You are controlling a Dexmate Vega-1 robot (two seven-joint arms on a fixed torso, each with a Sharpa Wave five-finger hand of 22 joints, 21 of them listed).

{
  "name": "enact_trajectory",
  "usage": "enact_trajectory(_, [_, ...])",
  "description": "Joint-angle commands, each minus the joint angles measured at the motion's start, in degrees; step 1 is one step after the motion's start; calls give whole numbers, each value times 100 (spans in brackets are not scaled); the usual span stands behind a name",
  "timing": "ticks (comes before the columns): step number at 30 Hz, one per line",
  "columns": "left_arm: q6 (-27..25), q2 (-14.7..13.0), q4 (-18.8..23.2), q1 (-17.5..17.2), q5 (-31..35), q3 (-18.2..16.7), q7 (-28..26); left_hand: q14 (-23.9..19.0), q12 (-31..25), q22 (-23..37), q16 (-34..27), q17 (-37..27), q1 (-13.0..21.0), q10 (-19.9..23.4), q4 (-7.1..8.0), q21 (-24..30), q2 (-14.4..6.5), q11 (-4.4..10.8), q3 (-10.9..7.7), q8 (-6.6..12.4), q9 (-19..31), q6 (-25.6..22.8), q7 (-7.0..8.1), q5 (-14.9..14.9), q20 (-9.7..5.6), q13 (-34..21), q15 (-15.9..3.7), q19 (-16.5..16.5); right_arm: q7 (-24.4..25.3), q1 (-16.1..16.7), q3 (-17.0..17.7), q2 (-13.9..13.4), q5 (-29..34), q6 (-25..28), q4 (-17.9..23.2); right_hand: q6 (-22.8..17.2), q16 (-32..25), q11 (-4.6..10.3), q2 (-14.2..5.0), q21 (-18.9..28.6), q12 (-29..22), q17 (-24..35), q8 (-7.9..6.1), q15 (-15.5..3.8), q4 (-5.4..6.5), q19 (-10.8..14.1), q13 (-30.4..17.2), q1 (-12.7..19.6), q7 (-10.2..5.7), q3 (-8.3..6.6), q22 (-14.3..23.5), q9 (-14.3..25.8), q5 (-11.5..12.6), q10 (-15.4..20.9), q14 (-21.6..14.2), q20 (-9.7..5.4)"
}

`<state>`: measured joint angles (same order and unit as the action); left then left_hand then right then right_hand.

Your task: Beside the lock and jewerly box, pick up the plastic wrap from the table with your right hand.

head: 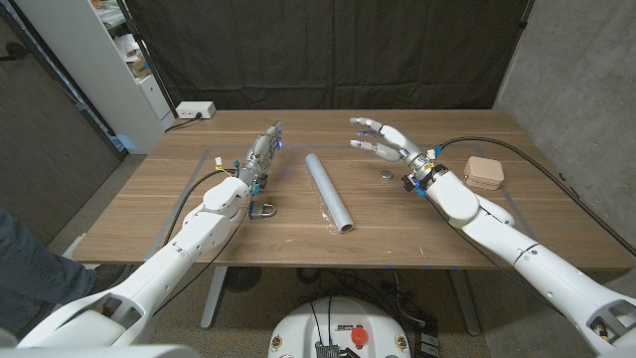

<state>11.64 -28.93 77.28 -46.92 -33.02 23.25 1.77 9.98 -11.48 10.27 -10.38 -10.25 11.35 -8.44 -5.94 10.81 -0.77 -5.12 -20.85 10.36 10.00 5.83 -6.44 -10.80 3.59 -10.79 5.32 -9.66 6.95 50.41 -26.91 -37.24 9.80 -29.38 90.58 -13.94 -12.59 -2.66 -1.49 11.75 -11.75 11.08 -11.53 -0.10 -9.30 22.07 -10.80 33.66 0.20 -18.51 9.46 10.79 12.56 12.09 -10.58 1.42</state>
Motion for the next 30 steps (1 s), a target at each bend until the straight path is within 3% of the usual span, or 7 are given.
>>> enact_trajectory(1, [111,85,-251,131,-3,34,141,299,-41,8,-28,-13,67,-54,-44,31,-9,16,-3,39,20,-35,15,4,45,-23,28,-603,328,37,-145,-168,430,391,394,-37,-31,-22,64,-26,-22,17,-35,-3,20,-20,-14,-7,9,-2,15,20,51,63,-41,51])
enact_trajectory(12, [173,127,-419,236,-2,58,254,304,-39,9,-28,-13,72,-62,-52,29,-11,1,1,37,20,-32,15,6,66,-23,29,-622,341,81,-215,-208,425,778,700,-25,-19,-47,81,-31,-18,27,-22,25,56,7,-16,-39,34,11,16,22,68,85,-39,139])
enact_trajectory(30, [152,57,-308,185,22,44,228,318,-39,10,-27,-14,80,-72,-66,32,-14,8,7,41,21,-44,19,8,72,-25,23,-635,514,252,-274,-340,848,1425,1250,25,4,-107,127,-44,-7,36,5,100,98,37,-19,-102,69,46,15,25,83,106,-23,262])
